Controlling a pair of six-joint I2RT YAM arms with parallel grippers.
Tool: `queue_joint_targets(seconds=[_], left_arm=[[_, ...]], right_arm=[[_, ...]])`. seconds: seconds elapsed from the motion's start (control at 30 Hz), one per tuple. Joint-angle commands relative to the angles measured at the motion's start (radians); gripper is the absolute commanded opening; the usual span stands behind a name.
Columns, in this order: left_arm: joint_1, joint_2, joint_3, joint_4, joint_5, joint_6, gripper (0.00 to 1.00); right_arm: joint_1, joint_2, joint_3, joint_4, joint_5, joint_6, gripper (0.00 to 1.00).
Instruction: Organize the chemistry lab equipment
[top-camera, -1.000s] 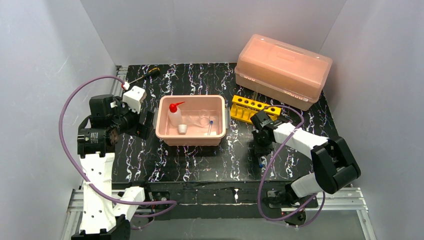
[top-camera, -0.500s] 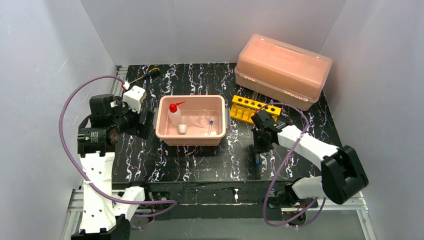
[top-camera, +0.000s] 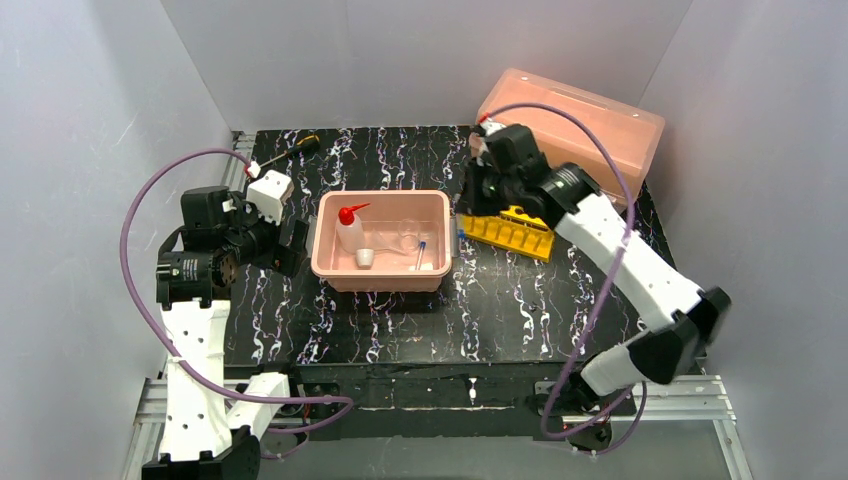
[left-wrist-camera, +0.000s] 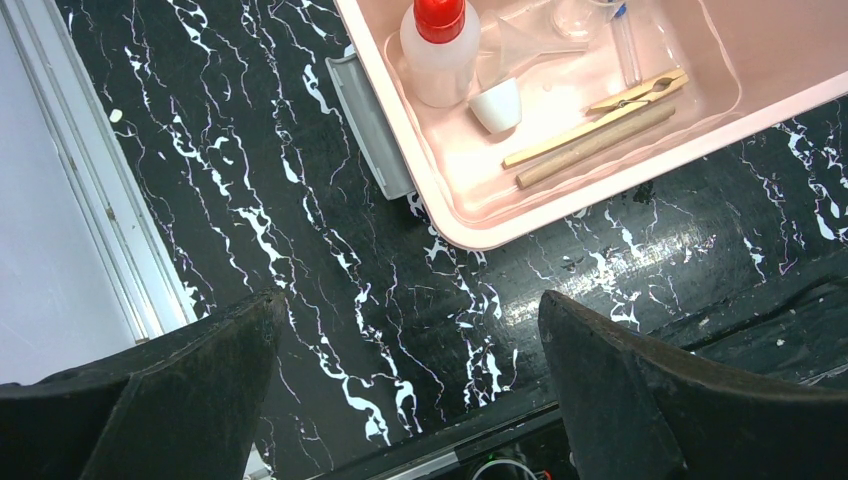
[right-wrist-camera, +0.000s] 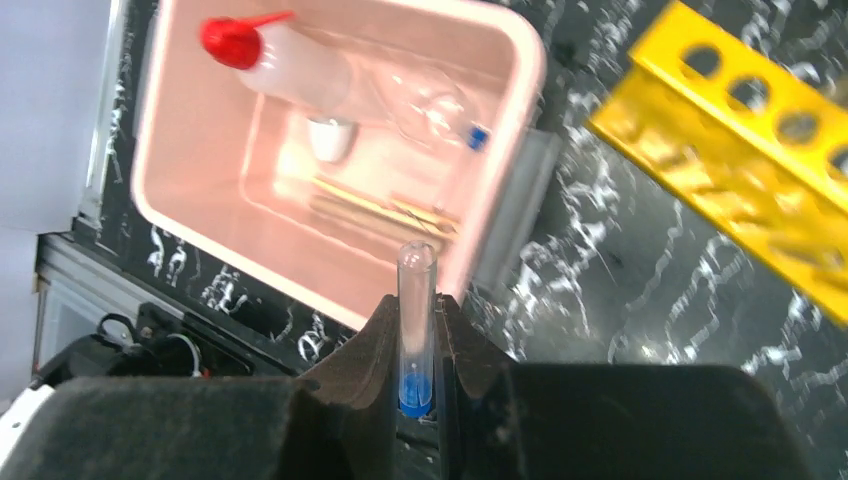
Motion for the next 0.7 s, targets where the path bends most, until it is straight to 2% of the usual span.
queue_joint_targets(seconds=[0.0,0.2,0.3,0.37,0.43,0.47,0.5,0.53,0.67], left_arm=[[0.003,-0.009,0.004,-0.012,0.009,-0.004,0.98],[0.003,-0.007,-0.015,-0.003,0.015,-0.01,0.98],[0.003,-0.008,-0.024,0.005,0.021,-0.022,0.98],[0.003,-0.009,-0.031,0.01,0.025,-0.03,0.98],[0.003,-0.01,-0.037,0.013,0.031,-0.04,0.98],[0.003,-0.01,-0.04,0.016,0.033,-0.043,0.98],[0.003,-0.011,-0.045,0.021,0.034,-0.047,0.98],[0.003,-0.014,-0.051,0.026,0.033,-0.053,0.98],[0.003,-0.025,-0.089,0.079,0.039,-0.085,0.98]], right_arm=[[0.046,0.208,0.163,-0.043,-0.057,-0.032,0.19],[0.079,0.408,0.222,0.029,-0.065,-0.018,0.21],[0.08,0.437,0.185,0.084,-0.061,-0.01,0.29],[0.08,0.437,0.157,0.118,-0.052,-0.008,0.39],[0.08,0.425,0.138,0.137,-0.034,-0.016,0.55],[0.08,0.415,0.132,0.143,-0.028,-0.023,0.7],[0.079,0.402,0.128,0.144,-0.011,-0.032,0.89],[0.08,0.387,0.125,0.143,0.008,-0.043,0.97],[0.079,0.265,0.073,0.168,0.071,-0.087,0.98]])
